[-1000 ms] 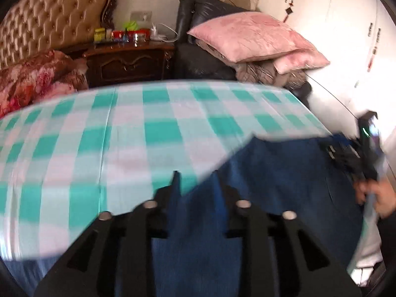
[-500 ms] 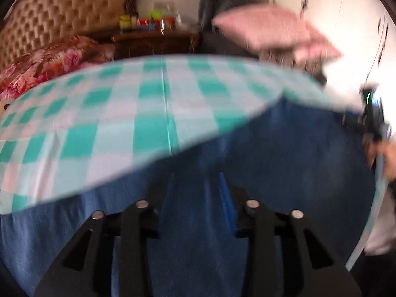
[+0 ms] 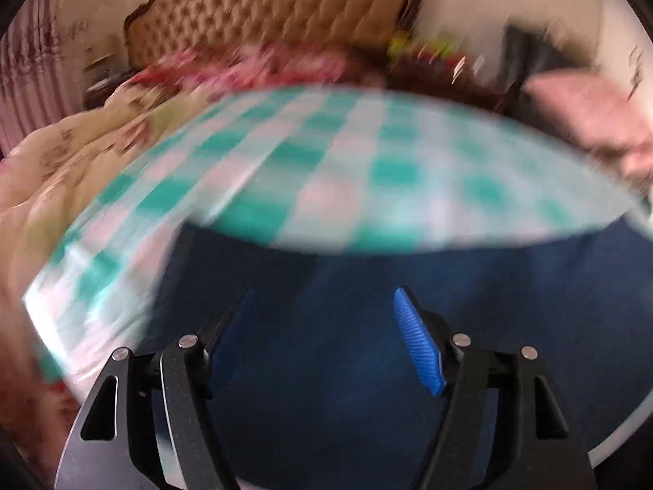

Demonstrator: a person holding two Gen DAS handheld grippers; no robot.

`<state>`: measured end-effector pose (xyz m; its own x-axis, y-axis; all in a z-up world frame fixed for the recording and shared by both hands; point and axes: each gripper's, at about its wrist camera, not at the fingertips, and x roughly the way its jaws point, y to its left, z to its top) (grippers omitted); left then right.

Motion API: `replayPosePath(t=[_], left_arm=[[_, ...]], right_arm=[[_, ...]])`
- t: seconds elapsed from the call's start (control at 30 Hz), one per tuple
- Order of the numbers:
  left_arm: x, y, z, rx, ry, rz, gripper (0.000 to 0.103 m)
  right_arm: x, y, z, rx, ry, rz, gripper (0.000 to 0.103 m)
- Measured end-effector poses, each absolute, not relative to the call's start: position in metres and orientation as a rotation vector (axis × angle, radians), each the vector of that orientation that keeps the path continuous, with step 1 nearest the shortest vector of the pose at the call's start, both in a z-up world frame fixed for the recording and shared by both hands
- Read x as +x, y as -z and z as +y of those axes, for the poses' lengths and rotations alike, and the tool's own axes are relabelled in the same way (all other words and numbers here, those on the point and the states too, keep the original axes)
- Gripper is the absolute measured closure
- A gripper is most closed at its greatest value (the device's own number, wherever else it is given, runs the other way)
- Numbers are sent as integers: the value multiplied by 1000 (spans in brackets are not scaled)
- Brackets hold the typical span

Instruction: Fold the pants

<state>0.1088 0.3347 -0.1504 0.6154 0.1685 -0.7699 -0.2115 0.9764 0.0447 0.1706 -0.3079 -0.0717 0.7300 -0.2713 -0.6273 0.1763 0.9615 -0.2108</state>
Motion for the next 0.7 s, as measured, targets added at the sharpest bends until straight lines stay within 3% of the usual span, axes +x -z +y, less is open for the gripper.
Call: replayPosePath(t=[0.17, 0.23, 0.37, 0.53, 0.6, 0.67, 0.7], left_arm=[[61, 133, 429, -220, -574, 792, 34], [38, 118, 436, -236, -586, 738, 44], [22, 111, 376, -146, -279, 717, 48], [31, 153, 335, 16, -211, 857, 45], [31, 161, 353, -6, -281, 863, 62], [27, 150, 363, -77, -310, 847, 60], [25, 144, 360, -35, -377, 837, 48]], right_arm=[[113, 72, -257, -92, 136, 735, 27], [97, 82, -245, -83, 120, 768, 28], [85, 102, -245, 4, 154, 843, 28], [81, 117, -252, 79, 173, 898, 28], [80, 122, -253, 74, 190, 909, 27], [79, 128, -256, 70, 196, 929, 26], [78, 133, -258, 73, 204, 942, 26]])
